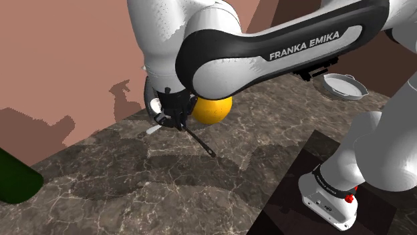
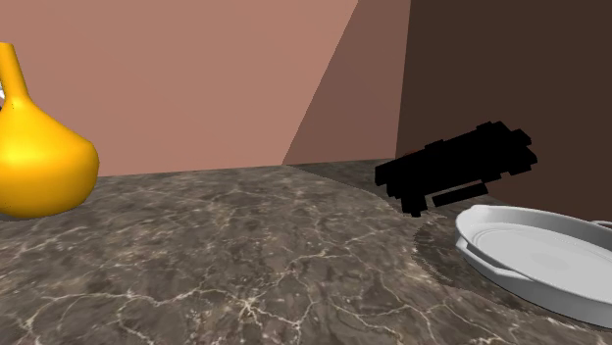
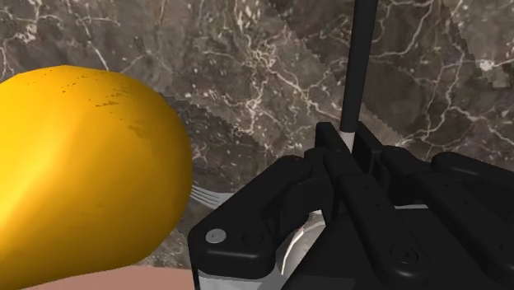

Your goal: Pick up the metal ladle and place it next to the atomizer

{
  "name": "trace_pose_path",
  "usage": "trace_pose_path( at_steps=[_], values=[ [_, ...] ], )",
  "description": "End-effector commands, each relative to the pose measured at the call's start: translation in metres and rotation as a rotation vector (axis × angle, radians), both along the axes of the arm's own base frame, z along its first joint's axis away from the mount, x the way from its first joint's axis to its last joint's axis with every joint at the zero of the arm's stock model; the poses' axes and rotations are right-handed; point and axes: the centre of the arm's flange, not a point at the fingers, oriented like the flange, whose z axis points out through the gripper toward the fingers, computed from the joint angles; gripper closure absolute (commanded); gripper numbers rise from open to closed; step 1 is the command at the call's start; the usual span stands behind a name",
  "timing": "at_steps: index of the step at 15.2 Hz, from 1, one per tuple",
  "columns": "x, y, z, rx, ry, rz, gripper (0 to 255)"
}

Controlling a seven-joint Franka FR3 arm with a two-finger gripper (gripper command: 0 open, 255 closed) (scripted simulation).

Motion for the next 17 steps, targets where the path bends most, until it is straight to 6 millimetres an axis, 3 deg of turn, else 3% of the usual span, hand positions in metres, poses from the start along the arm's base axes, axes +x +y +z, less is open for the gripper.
trace_pose_path(
  at_steps=[1,17],
  values=[
    [0.001,-0.001,-0.01,0.0,0.0,0.0,255],
    [0.001,-0.001,-0.095,0.0,0.0,0.0,255]
  ],
)
